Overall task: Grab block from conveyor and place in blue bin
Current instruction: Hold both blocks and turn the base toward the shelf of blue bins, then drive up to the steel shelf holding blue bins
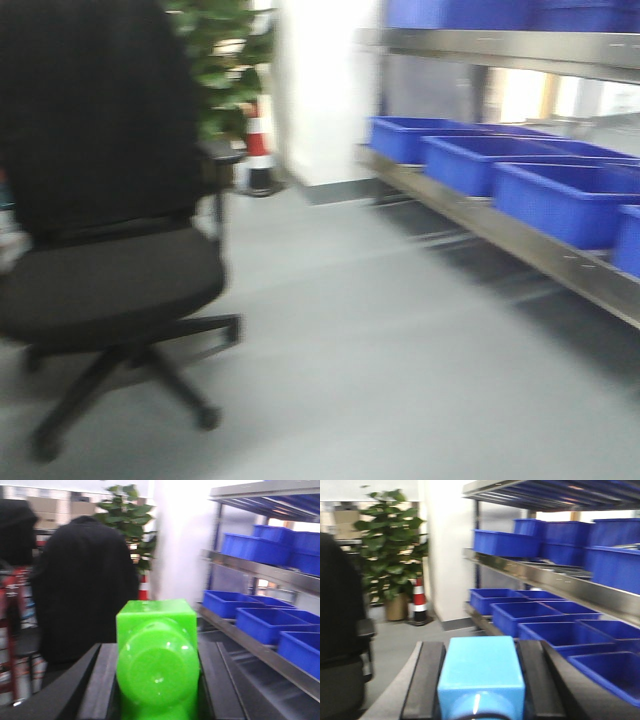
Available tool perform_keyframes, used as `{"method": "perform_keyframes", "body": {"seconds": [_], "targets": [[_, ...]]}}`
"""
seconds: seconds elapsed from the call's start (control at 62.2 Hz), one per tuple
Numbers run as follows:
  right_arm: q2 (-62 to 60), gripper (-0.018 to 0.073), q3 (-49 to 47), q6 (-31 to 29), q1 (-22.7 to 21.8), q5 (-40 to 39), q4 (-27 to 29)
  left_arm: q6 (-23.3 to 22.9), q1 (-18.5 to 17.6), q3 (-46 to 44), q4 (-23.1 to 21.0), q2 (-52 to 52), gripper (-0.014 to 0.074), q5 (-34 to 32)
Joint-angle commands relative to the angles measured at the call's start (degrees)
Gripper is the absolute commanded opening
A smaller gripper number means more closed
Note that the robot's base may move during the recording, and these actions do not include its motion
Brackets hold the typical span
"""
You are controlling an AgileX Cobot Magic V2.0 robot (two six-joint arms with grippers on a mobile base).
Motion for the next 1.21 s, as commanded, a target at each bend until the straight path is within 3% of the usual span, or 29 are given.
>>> {"method": "perform_keyframes", "body": {"seconds": [0.0,1.189], "targets": [[-0.27,-0.0154,0.08,-0.27,-0.04,-1.43,-0.36,0.02,-0.03,-0.09,-0.19,-0.22,-0.0111,-1.04],[-0.27,-0.0154,0.08,-0.27,-0.04,-1.43,-0.36,0.02,-0.03,-0.09,-0.19,-0.22,-0.0111,-1.04]]}}
